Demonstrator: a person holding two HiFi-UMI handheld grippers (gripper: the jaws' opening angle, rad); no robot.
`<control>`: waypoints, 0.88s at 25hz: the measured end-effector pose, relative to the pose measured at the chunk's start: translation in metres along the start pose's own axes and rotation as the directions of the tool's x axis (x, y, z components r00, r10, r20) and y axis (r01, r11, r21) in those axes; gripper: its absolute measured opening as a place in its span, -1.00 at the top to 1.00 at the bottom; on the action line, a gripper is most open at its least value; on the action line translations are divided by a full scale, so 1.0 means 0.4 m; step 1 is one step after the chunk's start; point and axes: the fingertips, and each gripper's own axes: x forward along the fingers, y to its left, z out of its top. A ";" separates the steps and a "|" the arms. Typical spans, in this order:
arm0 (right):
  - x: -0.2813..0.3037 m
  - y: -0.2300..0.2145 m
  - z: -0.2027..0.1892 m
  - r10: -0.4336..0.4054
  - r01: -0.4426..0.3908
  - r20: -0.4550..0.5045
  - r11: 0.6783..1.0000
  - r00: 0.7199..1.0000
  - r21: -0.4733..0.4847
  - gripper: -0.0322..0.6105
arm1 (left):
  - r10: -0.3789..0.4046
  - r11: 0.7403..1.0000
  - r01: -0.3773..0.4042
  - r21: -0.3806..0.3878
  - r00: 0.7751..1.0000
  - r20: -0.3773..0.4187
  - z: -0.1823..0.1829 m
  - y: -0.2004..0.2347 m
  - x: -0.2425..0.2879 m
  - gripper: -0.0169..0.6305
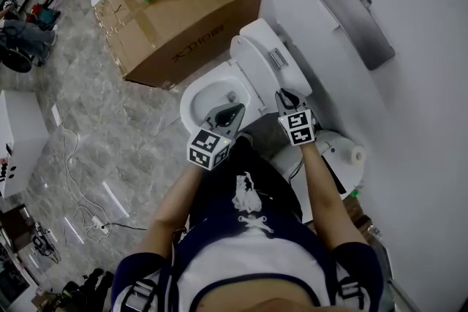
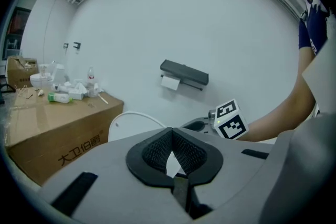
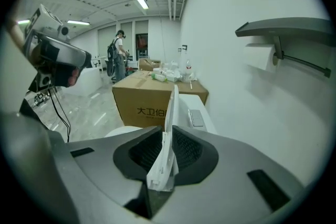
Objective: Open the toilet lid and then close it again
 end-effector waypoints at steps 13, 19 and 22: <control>-0.085 0.038 0.066 0.027 -0.051 0.178 0.989 0.984 0.136 0.78 | -0.042 0.997 0.042 0.072 0.999 0.010 0.057 -0.048 0.039 0.93; -0.083 0.030 0.054 0.022 -0.047 0.175 0.989 0.984 0.138 0.78 | -0.031 0.996 0.031 0.080 1.000 -0.003 0.054 -0.052 0.047 0.93; -0.072 0.013 0.042 -0.001 -0.019 0.153 0.991 0.988 0.129 0.78 | -0.022 0.996 0.022 0.083 1.000 0.002 0.059 -0.047 0.047 0.93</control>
